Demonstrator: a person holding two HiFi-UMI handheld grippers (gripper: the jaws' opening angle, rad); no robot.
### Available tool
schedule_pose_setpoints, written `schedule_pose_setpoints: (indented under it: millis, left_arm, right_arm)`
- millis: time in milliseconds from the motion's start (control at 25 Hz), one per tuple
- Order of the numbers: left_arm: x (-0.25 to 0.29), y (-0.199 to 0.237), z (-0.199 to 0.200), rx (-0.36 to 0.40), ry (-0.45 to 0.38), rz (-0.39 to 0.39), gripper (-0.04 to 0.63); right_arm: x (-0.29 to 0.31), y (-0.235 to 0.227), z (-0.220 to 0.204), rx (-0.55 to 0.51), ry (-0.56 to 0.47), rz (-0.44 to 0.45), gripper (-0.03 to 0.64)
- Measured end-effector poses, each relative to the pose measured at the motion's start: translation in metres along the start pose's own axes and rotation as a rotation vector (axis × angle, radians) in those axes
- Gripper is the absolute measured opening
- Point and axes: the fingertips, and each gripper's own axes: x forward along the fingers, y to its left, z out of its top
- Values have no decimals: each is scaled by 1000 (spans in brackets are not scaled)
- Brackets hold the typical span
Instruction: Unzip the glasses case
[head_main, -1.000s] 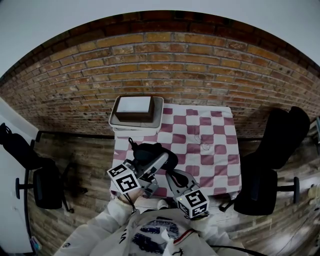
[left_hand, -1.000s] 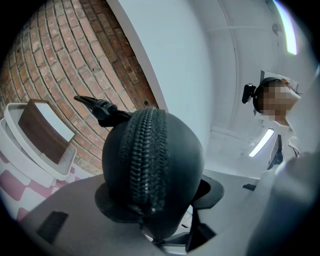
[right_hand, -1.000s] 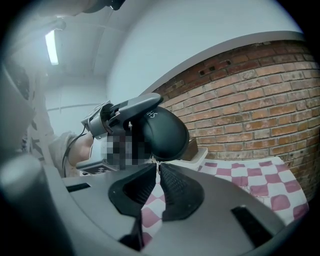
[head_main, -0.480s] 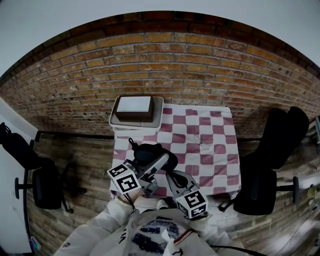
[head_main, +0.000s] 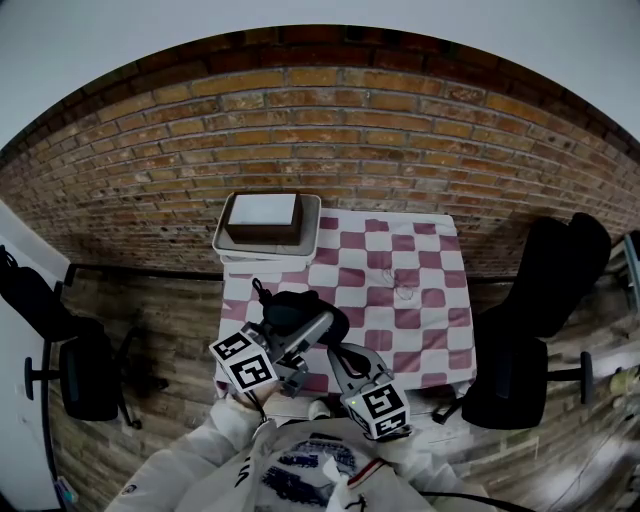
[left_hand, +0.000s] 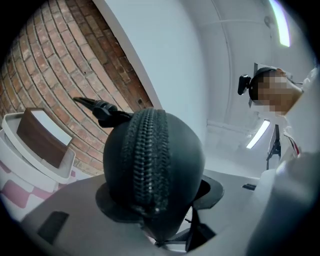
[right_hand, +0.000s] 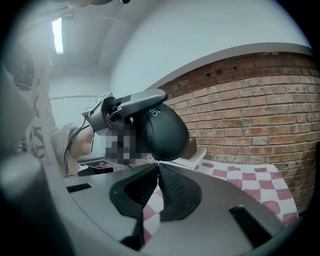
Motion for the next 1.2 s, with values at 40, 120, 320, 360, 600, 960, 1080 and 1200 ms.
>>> schedule_pose_setpoints:
  millis: [40,120,320,360,600,960,1080,1200]
  left_arm:
    - [0,1,0,-6,0,1,253]
    - [-1,2,-1,-15,4,1,253]
    - [-2,0,-3,-2,11,-12,253]
    - [-3,0,-3,-3,13,-19,253]
    - [-8,5,-1,-26,10,-17,253]
    - [-10,0,-5,19,73,-55,253]
    - [-11,-1,-7,24,83,-65,253]
    - [-12,-2,-8,31,88,-71,253]
  right_arm:
    - [0,0,0,0,-2,0,17]
    - [-1,0,0,-4,2,-2,17]
    - [-3,-3,-8,-44,31,-21,17]
    - [-3,-3,-8,-50,30,-24,17]
    - [-2,-6,-4,-49,24,-36,17]
    - [-4,-10,-7,-106,40,-65,17]
    - [-5,-9,-8,-132,48,-70,17]
    - [-5,-10,-8,-152,53,-79,17]
